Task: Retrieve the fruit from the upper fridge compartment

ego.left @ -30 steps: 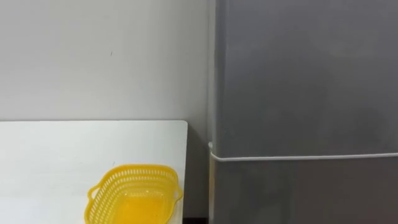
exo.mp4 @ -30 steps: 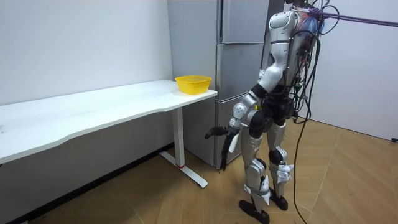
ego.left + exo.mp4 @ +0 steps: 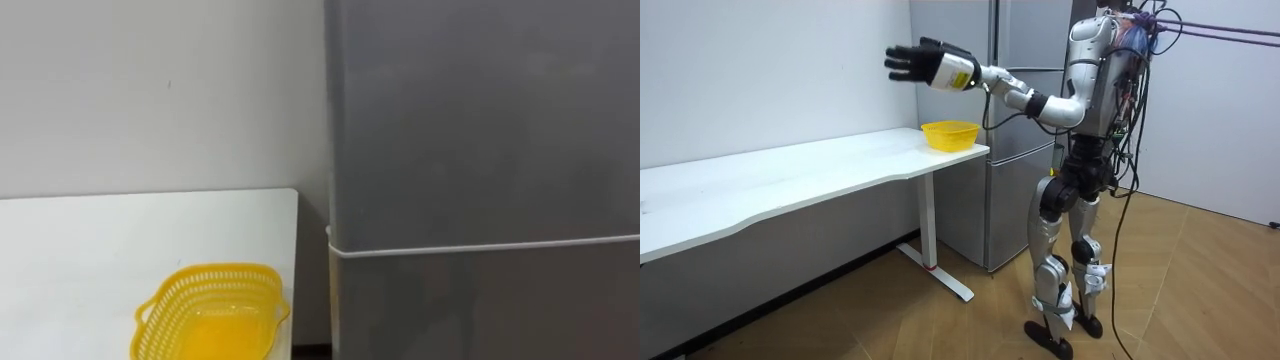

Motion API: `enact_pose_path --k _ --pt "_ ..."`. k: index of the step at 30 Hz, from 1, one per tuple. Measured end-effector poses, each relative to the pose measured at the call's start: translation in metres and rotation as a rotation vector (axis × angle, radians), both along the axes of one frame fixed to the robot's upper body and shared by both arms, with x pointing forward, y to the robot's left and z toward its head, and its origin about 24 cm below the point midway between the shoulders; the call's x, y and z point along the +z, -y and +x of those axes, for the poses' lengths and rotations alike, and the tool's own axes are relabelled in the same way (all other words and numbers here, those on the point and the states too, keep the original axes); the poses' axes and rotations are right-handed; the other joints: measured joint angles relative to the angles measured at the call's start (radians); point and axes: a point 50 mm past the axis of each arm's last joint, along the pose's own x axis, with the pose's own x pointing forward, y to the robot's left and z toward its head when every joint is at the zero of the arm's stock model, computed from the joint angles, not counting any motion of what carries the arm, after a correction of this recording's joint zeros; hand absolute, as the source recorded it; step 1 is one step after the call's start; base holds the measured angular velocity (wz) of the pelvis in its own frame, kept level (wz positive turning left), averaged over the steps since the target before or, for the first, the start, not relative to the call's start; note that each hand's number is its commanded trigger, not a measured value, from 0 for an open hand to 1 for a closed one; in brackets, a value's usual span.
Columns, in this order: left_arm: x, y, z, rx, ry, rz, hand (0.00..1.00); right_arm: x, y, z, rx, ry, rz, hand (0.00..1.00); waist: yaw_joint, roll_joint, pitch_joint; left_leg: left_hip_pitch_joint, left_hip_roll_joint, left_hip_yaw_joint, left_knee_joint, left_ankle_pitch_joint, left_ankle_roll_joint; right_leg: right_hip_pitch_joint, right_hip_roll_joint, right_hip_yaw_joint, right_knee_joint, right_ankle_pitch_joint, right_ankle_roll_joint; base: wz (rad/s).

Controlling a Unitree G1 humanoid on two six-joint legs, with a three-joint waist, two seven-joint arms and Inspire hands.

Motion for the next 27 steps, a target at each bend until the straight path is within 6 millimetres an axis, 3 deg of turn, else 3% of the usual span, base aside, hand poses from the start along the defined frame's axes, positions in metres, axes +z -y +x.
enact_pose_path --k 7,13,18,23,27 --pt "0.027 0.032 0.033 -0.378 0.136 0.124 0.0 0.0 0.0 -0.001 -0.018 -0.009 0.035 0.0 -0.027 -0.01 0.0069 -0.016 0.005 0.0 0.014 0.0 0.001 -0.014 -0.002 0.005 0.001 0.0 0.0 0.01" --pt "0.026 0.057 0.055 -0.724 0.145 0.211 0.0 0.0 0.004 -0.007 -0.058 -0.039 0.041 0.0 -0.058 -0.007 0.0043 -0.033 0.009 0.013 0.019 0.0 0.002 -0.028 0.001 0.028 0.003 0.001 0.0 -0.05" --pt "0.032 0.074 0.067 -0.91 0.152 0.306 0.0 0.0 0.005 -0.016 -0.035 -0.099 0.031 0.0 -0.066 0.003 0.0011 -0.051 0.015 0.03 0.033 0.0 0.002 -0.054 0.006 0.05 0.007 0.003 -0.002 -0.09" --pt "0.06 0.093 0.074 -1.064 0.208 0.506 0.0 -0.001 0.006 -0.027 0.007 -0.179 0.045 0.0 -0.073 0.008 0.0018 -0.051 0.016 0.039 0.03 0.0 0.002 -0.057 0.006 0.054 0.005 0.003 -0.002 -0.03" --pt "0.073 0.103 0.075 -1.158 0.251 0.631 0.0 -0.002 0.004 -0.033 0.01 -0.213 0.063 0.0 -0.073 0.025 0.0006 -0.045 0.018 0.055 0.029 0.0 0.002 -0.056 0.005 0.063 0.006 0.003 -0.002 -0.07"
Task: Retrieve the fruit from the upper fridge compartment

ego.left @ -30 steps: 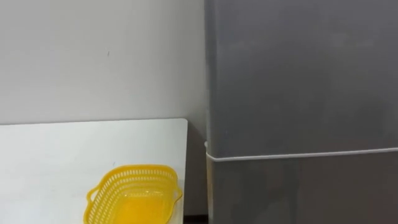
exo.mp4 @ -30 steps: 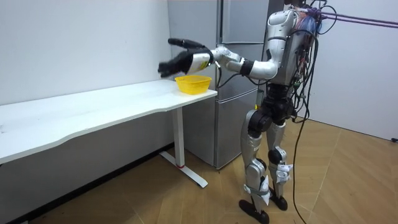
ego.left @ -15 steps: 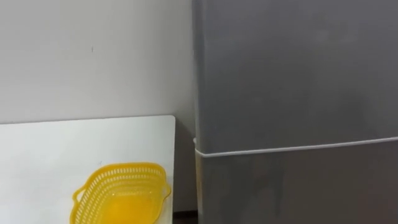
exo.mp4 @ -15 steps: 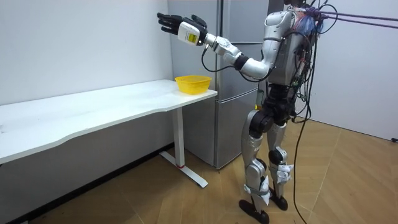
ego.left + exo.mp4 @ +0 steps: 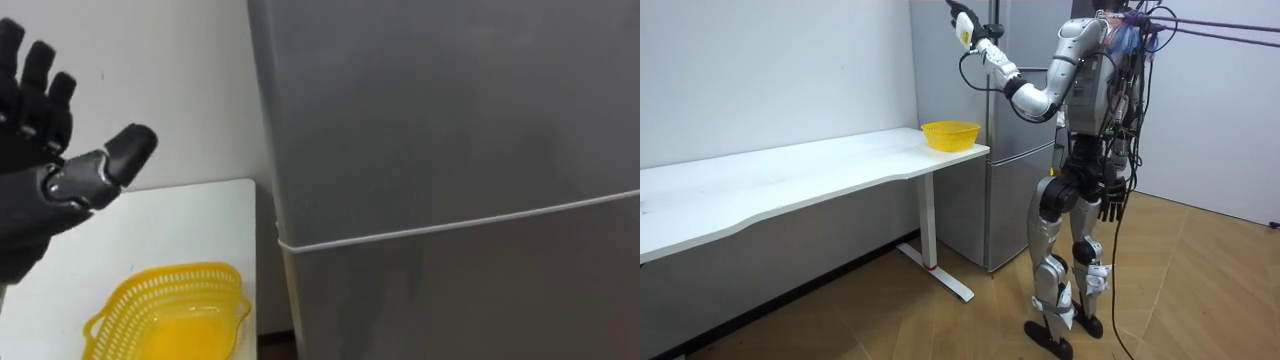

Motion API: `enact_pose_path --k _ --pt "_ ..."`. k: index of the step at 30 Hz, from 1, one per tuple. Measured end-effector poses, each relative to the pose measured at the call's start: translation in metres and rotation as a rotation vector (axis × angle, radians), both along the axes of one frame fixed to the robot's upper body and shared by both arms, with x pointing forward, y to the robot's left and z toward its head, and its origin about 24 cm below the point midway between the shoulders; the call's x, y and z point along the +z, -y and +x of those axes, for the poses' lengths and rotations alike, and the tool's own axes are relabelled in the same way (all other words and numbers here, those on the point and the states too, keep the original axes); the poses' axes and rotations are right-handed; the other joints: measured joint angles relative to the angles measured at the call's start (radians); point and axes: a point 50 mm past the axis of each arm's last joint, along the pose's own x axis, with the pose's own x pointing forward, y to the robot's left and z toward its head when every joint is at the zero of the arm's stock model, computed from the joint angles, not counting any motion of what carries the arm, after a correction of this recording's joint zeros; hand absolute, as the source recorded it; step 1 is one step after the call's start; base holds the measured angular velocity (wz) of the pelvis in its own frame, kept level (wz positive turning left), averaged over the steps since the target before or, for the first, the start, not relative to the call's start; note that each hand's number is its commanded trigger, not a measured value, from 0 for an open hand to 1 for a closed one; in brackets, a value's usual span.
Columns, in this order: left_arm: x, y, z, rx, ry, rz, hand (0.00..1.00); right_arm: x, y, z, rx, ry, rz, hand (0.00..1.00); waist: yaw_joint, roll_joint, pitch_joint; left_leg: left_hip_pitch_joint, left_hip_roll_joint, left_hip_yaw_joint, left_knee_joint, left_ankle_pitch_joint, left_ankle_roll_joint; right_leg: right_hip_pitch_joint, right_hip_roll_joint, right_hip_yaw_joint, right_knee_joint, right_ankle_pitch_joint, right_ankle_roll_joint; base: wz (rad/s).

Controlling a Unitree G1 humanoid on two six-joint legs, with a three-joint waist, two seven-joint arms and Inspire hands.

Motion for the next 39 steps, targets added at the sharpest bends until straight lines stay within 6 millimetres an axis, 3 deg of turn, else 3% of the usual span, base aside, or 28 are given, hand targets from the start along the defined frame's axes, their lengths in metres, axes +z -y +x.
enact_pose_path --k 6,14,19,24,34,39 --pt "-0.003 0.011 0.002 -0.11 -0.004 0.077 0.0 0.0 0.0 -0.003 0.009 -0.027 -0.005 0.0 0.0 0.009 -0.0026 0.008 0.003 0.0 0.002 0.0 0.0 0.003 0.002 0.005 0.002 0.001 -0.001 -0.02" --pt "-0.008 0.025 0.004 -0.24 -0.023 0.15 0.0 0.002 0.006 -0.001 0.016 -0.044 -0.016 0.0 -0.001 0.024 0.0074 0.007 0.003 0.0 0.0 -0.001 0.001 0.001 0.002 0.012 0.016 0.001 -0.002 0.0" --pt "-0.013 0.041 0.006 -0.329 -0.036 0.21 0.0 0.004 0.012 0.001 0.049 -0.048 -0.037 0.0 -0.002 0.032 0.0032 0.009 0.003 0.001 0.004 0.0 0.001 0.002 0.001 0.014 0.014 0.0 -0.002 0.0" --pt "-0.018 0.056 0.008 -0.391 -0.056 0.239 0.0 0.004 0.011 0.009 0.083 -0.038 -0.047 0.0 -0.004 0.031 0.0031 0.011 0.001 0.001 0.005 0.001 0.001 0.002 -0.006 0.014 0.013 -0.001 -0.001 0.0" --pt "-0.02 0.061 0.007 -0.424 -0.055 0.258 0.0 0.003 0.009 0.018 0.126 -0.027 -0.04 0.0 -0.006 0.001 0.0072 0.012 -0.002 0.0 0.005 0.001 0.002 0.003 -0.008 0.015 0.012 -0.003 0.001 0.0" --pt "-0.021 0.064 0.008 -0.436 -0.06 0.263 0.0 0.003 0.008 0.021 0.128 -0.019 -0.041 0.0 -0.003 0.001 0.0049 0.012 -0.002 0.002 0.005 0.001 0.002 0.002 -0.009 0.017 0.012 -0.003 0.001 0.0"
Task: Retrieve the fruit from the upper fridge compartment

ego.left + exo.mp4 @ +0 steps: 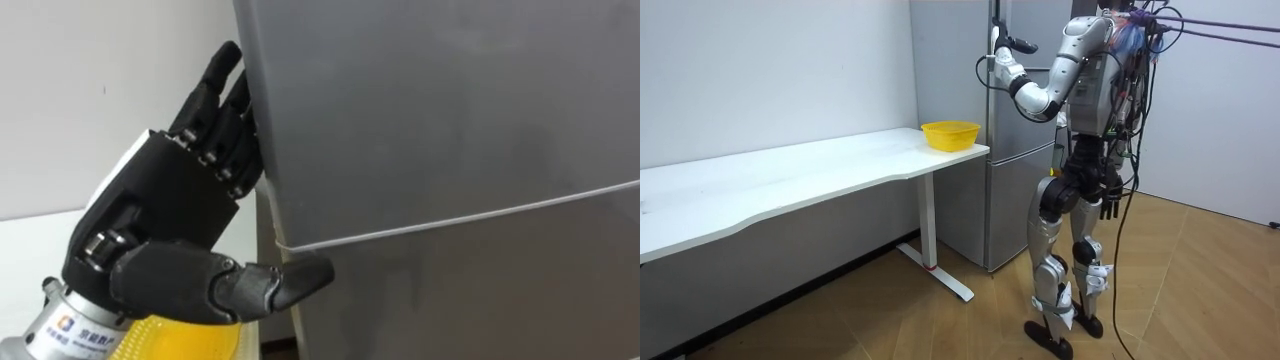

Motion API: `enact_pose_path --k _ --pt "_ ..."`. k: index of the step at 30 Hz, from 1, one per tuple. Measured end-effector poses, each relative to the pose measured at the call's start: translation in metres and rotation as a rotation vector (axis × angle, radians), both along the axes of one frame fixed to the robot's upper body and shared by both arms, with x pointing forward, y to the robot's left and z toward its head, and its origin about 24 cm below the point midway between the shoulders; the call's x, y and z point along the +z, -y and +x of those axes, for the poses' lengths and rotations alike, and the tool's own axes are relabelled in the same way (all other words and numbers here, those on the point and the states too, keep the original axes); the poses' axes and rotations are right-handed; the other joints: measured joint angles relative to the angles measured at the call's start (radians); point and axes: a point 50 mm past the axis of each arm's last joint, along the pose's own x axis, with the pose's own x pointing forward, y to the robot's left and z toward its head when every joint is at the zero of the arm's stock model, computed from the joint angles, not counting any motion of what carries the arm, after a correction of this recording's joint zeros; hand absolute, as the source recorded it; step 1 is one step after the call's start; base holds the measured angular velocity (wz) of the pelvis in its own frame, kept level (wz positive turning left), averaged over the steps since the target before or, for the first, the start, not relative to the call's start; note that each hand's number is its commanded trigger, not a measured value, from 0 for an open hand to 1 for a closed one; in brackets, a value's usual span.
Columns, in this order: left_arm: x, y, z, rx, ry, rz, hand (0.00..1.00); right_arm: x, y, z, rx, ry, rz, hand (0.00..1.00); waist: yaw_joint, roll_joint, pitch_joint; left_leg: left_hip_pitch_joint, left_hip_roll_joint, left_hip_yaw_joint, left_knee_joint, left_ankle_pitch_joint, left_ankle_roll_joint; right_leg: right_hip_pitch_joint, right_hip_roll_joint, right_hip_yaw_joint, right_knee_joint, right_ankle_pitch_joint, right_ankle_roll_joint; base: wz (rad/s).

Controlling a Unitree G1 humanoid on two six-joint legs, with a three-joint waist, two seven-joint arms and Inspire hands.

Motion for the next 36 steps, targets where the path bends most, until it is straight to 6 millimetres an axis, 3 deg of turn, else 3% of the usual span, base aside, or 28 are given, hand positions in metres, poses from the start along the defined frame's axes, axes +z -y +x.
enact_pose_path --k 3,4,5,6,7,15,16,17,36 --pt "-0.0005 0.0008 0.0002 -0.002 -0.003 0.0 0.0 -0.0001 -0.0006 0.0017 0.013 0.002 -0.002 0.0 0.0 0.003 -0.002 0.001 0.0 0.0 -0.001 0.0 0.0 0.001 0.0 -0.001 0.001 0.0 0.0 0.0" --pt "-0.0007 0.0011 0.0003 -0.003 -0.005 -0.001 0.08 -0.0003 -0.0011 0.0017 0.023 0.0 -0.005 0.0 0.0 0.004 -0.0023 0.002 0.0 0.0 -0.001 0.0 0.0 0.002 0.0 -0.001 0.001 0.0 0.0 0.0" --pt "-0.0008 0.0013 0.0003 -0.003 -0.005 -0.001 0.67 -0.0004 -0.0013 0.0017 0.026 0.0 -0.005 0.0 0.0 0.004 -0.0024 0.002 0.0 0.0 -0.001 0.0 0.0 0.002 0.0 -0.001 0.001 0.0 0.0 0.0" --pt "-0.0009 0.0014 0.0004 -0.003 -0.006 0.0 0.97 -0.0005 -0.0017 0.0024 0.034 0.0 -0.007 0.0 0.001 0.004 -0.0024 0.002 0.0 0.0 -0.001 0.0 0.0 0.002 0.0 -0.001 0.001 0.0 0.0 0.0" --pt "-0.0009 0.0015 0.0004 -0.004 -0.006 -0.001 1.0 -0.0005 -0.0021 0.0035 0.04 0.001 -0.006 0.0 0.0 0.007 -0.0041 0.002 0.0 0.0 -0.001 0.0 0.0 0.002 -0.001 -0.002 0.001 0.0 0.0 0.0" --pt "-0.0007 -0.0078 0.0014 0.066 -0.022 -0.033 1.0 -0.0003 -0.0023 0.0062 0.042 0.007 -0.005 0.0 0.001 0.008 -0.0039 0.001 -0.001 0.0 -0.001 0.001 0.001 0.004 0.0 -0.006 0.001 0.0 0.0 0.0" --pt "-0.0006 -0.0075 0.0013 0.063 -0.021 -0.033 0.85 -0.0004 -0.0022 0.006 0.042 0.006 -0.005 0.0 0.001 0.008 -0.0038 0.002 -0.001 0.0 -0.001 0.001 0.001 0.006 0.0 -0.006 0.001 0.0 0.001 0.0" --pt "-0.0006 -0.0073 0.0012 0.058 -0.02 -0.033 0.0 -0.0004 -0.0022 0.0059 0.042 0.006 -0.005 0.0 0.001 0.008 -0.0036 0.003 -0.001 0.0 -0.001 0.001 0.001 0.007 0.0 -0.006 0.001 0.0 0.001 0.04" --pt "-0.0068 -0.002 -0.0032 -0.018 -0.024 -0.018 0.0 -0.0007 -0.0029 0.004 0.039 -0.006 0.01 0.0 0.003 0.01 0.0016 0.003 -0.001 0.0 0.0 0.002 0.005 0.016 0.004 -0.006 0.0 0.0 0.001 0.01"
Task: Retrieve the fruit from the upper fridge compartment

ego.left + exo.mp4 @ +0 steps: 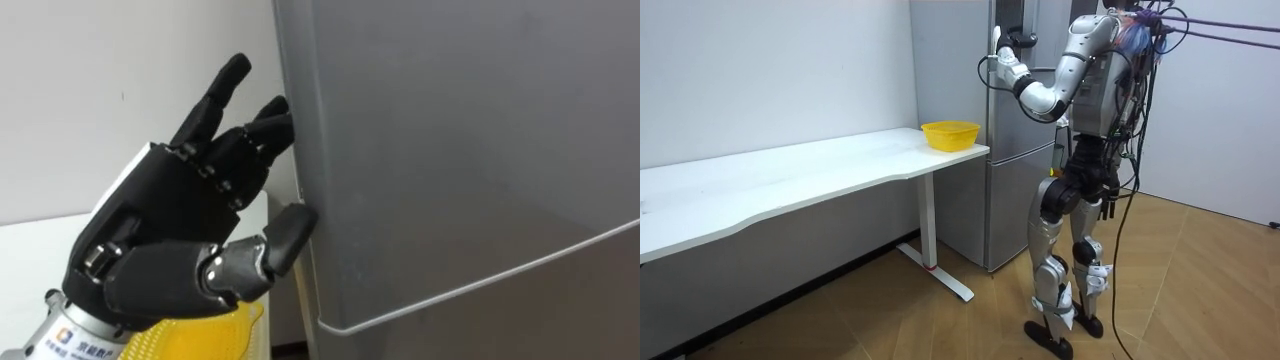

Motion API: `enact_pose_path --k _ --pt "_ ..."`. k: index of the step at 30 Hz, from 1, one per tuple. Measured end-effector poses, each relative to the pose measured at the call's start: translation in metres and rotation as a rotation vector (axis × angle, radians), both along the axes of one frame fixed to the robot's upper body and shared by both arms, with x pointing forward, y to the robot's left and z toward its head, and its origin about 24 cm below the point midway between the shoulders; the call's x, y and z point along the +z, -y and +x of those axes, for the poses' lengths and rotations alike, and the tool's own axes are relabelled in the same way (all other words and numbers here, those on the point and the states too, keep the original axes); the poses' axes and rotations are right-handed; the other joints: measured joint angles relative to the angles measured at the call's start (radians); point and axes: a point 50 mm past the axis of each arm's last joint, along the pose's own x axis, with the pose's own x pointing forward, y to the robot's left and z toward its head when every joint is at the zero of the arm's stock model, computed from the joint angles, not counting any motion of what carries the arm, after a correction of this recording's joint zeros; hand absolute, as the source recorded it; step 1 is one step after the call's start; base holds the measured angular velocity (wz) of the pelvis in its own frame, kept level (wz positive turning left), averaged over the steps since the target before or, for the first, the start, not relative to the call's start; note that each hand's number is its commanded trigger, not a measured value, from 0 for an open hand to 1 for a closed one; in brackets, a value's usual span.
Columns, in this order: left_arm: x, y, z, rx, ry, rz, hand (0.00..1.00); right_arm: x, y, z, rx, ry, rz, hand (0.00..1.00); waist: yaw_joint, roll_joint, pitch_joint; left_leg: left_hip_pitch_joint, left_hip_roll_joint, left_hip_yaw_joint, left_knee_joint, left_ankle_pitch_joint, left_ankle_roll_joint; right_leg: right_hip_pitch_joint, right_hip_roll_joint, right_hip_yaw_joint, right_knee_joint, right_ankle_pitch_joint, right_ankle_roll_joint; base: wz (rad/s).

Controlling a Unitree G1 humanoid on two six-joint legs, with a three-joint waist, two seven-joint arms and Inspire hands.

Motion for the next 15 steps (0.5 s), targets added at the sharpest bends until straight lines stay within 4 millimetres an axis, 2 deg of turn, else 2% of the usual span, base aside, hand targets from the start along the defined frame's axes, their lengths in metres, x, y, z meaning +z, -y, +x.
enact_pose_path --k 5,15 --pt "0.0001 0.0005 -0.0003 -0.01 0.004 0.001 0.0 -0.0003 -0.0003 -0.0017 0.001 -0.011 0.002 0.0 0.0 0.005 -0.0069 0.0 0.0 0.001 0.002 0.0 0.0 0.0 -0.001 0.0 0.0 0.0 0.0 0.0" --pt "-0.0015 0.0074 -0.0002 -0.045 0.0 0.012 0.0 0.0001 0.0 0.0035 0.009 0.001 -0.004 0.0 -0.007 0.008 -0.0068 -0.008 0.0 0.0 0.009 0.0 0.001 -0.002 -0.004 -0.004 0.0 0.0 0.0 0.02"
